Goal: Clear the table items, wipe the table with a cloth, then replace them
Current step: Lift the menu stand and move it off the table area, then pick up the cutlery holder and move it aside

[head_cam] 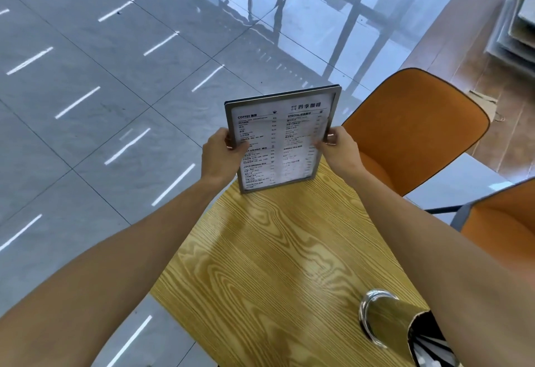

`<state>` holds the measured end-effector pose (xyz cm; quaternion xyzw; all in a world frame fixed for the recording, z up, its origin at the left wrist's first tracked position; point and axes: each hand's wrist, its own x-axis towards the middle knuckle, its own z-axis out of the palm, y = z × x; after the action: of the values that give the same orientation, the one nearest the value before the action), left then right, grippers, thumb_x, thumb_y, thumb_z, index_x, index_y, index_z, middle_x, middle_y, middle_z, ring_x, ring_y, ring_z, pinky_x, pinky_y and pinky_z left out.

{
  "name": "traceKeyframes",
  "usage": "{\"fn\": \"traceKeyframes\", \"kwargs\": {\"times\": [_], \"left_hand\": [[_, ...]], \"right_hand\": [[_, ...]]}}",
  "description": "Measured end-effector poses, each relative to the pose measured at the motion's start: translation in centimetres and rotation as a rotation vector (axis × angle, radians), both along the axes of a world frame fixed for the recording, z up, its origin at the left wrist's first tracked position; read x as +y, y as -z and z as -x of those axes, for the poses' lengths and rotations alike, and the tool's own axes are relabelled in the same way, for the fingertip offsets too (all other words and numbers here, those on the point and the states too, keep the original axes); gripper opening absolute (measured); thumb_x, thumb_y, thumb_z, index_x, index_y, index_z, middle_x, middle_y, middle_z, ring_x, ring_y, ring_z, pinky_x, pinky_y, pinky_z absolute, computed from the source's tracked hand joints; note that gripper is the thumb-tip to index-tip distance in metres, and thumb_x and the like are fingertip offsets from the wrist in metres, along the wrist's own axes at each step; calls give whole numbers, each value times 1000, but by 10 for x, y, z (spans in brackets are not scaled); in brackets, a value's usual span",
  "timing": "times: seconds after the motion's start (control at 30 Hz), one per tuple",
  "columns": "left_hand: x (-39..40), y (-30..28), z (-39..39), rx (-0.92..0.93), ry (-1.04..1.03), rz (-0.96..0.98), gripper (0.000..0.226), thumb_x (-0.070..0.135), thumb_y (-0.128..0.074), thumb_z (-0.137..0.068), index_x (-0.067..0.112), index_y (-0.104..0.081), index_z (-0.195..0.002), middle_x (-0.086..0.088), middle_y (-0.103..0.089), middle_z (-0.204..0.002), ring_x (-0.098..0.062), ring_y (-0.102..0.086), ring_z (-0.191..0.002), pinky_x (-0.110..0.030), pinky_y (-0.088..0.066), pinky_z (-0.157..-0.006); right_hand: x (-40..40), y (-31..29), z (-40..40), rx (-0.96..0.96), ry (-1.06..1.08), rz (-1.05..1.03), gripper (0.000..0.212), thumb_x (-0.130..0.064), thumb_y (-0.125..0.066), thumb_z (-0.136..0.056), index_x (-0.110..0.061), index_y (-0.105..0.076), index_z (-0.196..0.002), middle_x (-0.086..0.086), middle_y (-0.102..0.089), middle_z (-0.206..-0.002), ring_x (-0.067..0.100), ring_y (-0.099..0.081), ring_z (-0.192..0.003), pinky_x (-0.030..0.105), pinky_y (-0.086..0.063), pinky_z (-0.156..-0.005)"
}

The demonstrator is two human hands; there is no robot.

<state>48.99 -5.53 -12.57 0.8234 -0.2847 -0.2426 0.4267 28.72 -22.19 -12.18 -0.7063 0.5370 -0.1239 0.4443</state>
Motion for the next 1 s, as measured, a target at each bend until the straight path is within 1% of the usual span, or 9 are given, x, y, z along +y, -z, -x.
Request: {"fn": "traceKeyframes", "kwargs": {"times": [0.13,0.2,0.27,0.33,0.43,0.53,0.7,0.87,1.0], "left_hand": [[11,9,30,148,-49,-198,49,41,-72,-84,10,-59,-120,-2,-68,-113,-20,-64,-96,-35,-55,-80],[16,13,54,239,-34,-247,64,47,-72,-78,11,-55,-128,-1,-66,-117,-18,-63,-96,-30,-53,-78],[15,9,87,321,29,-208,56,39,-73,-84,14,-54,-130,4,-64,-115,-14,-60,-93,-23,-47,-72],[12,-1,124,365,144,-168,46,31,-72,-90,20,-54,-130,7,-59,-115,-11,-57,-97,-20,-46,-74],[7,-14,177,343,389,-162,75,34,-75,-89,15,-40,-153,0,-52,-140,-18,-52,-127,-27,-42,-93],[6,-16,225,254,612,-123,84,31,-81,-83,20,-39,-154,-3,-47,-153,-20,-46,-138,-31,-44,-103],[16,-5,291,282,836,-133,90,14,-83,-81,26,-34,-156,3,-38,-159,-18,-36,-144,-12,-38,-90],[40,19,336,328,896,-193,96,-1,-78,-80,30,-28,-157,-4,-36,-159,-24,-34,-145,-23,-41,-91],[63,34,360,399,865,-220,102,6,-85,-77,30,-26,-157,-5,-35,-158,-27,-38,-141,-19,-49,-78]], "right_hand": [[7,-12,33,65,-54,-23,56,-32,-66,-100,-17,-45,-149,4,-61,-135,22,-59,-120,30,-49,-85],[11,-20,58,96,-108,-8,56,-34,-66,-99,-21,-46,-150,4,-61,-138,23,-59,-123,32,-51,-89],[15,-29,90,127,-151,14,57,-34,-67,-99,-23,-46,-151,5,-59,-141,23,-58,-124,34,-52,-92],[18,-38,125,151,-168,25,59,-36,-68,-97,-24,-47,-151,6,-57,-144,24,-58,-124,38,-51,-98],[24,-45,183,171,-150,38,61,-39,-70,-95,-27,-48,-151,7,-54,-147,24,-57,-126,40,-48,-104],[39,-49,239,161,-102,43,62,-36,-69,-97,-26,-45,-153,5,-49,-153,26,-51,-134,34,-42,-103],[72,-43,327,137,5,-2,64,-35,-67,-99,-27,-38,-156,4,-38,-162,32,-42,-143,48,-40,-111],[115,-24,392,91,48,2,65,-13,-61,-102,-25,-32,-159,1,-35,-163,27,-39,-145,36,-40,-105],[154,3,427,135,1,-33,80,-10,-68,-95,-34,-27,-160,-3,-31,-165,23,-33,-150,48,-39,-115]]}}
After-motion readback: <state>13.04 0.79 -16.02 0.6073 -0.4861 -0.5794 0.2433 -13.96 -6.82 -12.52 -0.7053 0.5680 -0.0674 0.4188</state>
